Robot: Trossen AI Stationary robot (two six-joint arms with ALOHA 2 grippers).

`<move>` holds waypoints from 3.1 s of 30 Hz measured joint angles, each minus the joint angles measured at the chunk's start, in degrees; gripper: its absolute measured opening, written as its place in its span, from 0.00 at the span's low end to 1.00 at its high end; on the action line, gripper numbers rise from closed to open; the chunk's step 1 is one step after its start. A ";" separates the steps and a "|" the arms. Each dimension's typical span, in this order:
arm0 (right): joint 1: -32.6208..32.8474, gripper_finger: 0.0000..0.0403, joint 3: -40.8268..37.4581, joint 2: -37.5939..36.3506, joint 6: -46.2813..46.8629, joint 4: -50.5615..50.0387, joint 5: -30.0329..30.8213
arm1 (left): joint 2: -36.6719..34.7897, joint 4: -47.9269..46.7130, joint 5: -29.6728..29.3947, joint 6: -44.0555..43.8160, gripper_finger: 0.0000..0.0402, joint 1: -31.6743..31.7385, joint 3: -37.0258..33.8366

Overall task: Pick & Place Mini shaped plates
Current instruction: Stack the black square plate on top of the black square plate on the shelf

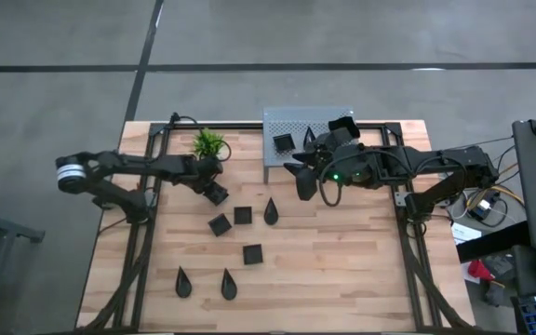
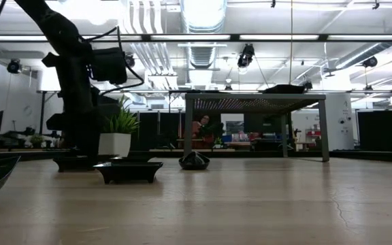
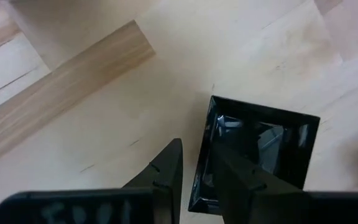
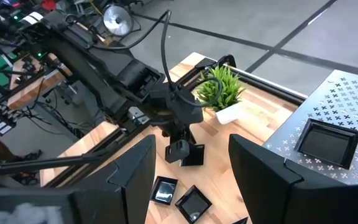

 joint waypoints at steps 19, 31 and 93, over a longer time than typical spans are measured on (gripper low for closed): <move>-0.02 0.50 0.00 -0.02 -0.89 -0.35 -0.02 | 0.30 1.53 3.86 -0.57 0.01 0.13 0.07; -0.02 0.50 0.00 -0.20 -0.89 -0.52 -0.07 | -8.35 1.49 10.92 -9.42 0.00 0.11 0.00; -1.49 0.50 -0.11 7.96 4.42 8.90 13.45 | -10.91 20.84 -24.13 8.65 0.00 -13.65 28.54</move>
